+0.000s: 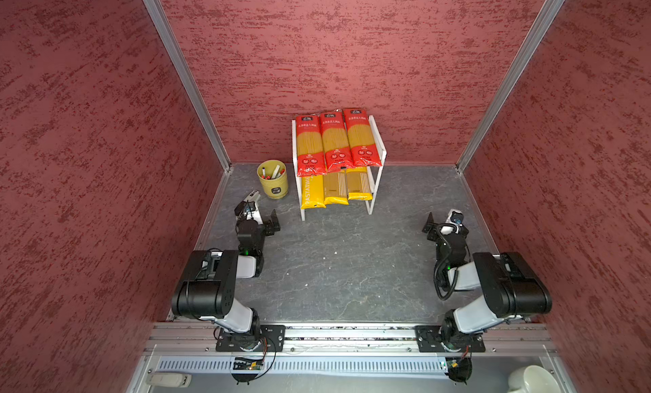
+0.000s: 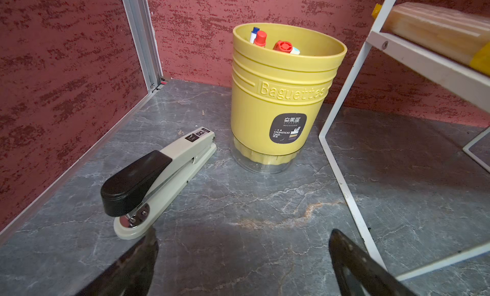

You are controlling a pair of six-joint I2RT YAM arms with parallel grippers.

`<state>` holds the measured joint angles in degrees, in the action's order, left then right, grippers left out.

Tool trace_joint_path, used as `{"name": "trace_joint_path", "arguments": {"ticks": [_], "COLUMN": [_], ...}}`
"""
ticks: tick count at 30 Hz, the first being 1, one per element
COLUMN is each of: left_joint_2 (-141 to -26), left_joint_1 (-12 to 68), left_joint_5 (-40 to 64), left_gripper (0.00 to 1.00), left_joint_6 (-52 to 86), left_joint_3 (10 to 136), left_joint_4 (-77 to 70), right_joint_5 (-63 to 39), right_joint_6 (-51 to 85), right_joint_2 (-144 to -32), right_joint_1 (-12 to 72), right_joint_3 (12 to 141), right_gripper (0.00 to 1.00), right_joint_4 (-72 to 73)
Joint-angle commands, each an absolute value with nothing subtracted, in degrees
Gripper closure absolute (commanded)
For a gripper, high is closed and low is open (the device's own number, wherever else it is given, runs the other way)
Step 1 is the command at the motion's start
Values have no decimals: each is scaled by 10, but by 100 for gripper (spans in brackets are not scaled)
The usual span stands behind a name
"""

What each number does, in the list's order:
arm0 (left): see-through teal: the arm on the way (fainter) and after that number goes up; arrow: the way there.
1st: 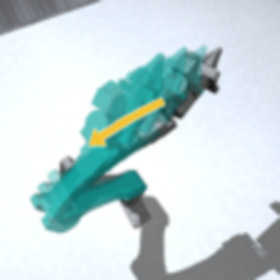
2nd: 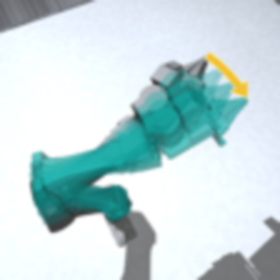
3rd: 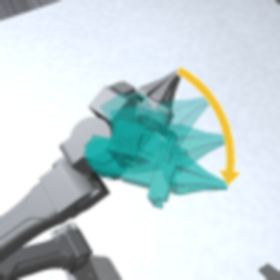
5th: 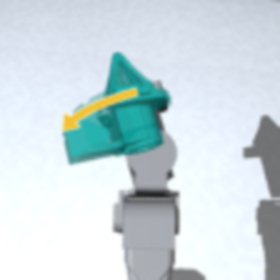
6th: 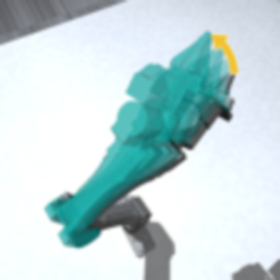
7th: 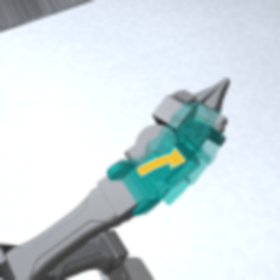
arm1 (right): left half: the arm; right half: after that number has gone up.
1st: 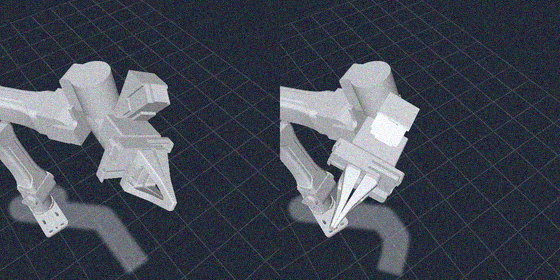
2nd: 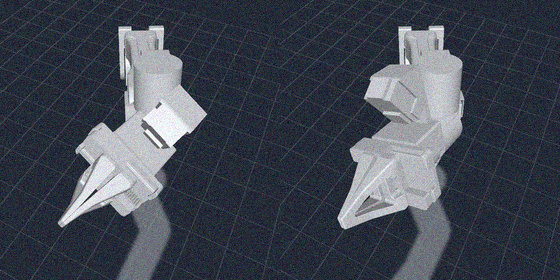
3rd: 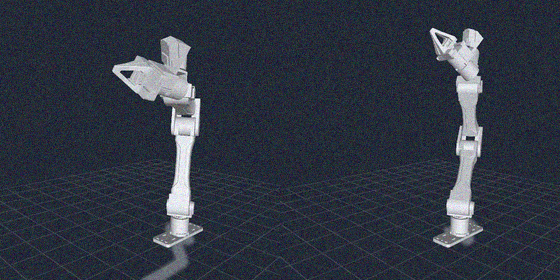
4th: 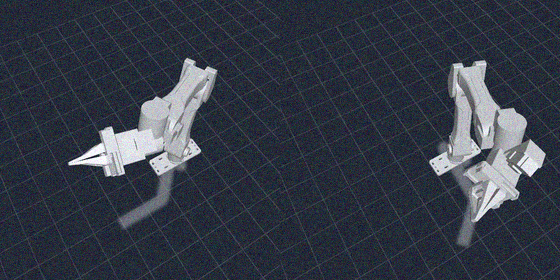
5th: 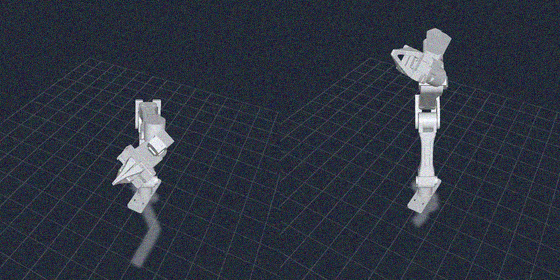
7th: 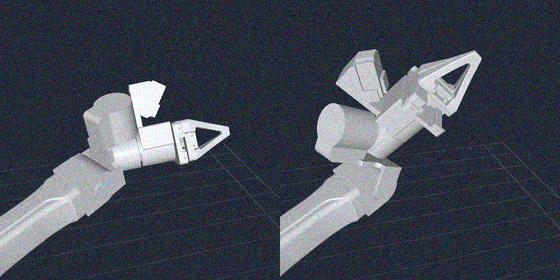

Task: Arrange pasta packages on shelves
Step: Reset both arms

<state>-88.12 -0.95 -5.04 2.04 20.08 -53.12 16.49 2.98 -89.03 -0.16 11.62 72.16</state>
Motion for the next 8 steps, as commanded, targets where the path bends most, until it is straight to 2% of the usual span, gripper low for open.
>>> {"name": "trace_joint_path", "arguments": {"ticks": [1, 8], "left_joint_2": [-880, -881], "left_joint_1": [-7, 0], "left_joint_5": [-56, -67], "left_gripper": [1, 0], "left_joint_6": [13, 9], "left_joint_3": [209, 208], "left_joint_4": [-528, -532], "right_joint_5": [156, 156], "right_joint_6": [31, 31], "right_joint_2": [-889, -889], "right_joint_1": [-5, -5], "right_joint_3": [126, 124], "right_gripper": [1, 1], "right_joint_4": [736, 737]}}
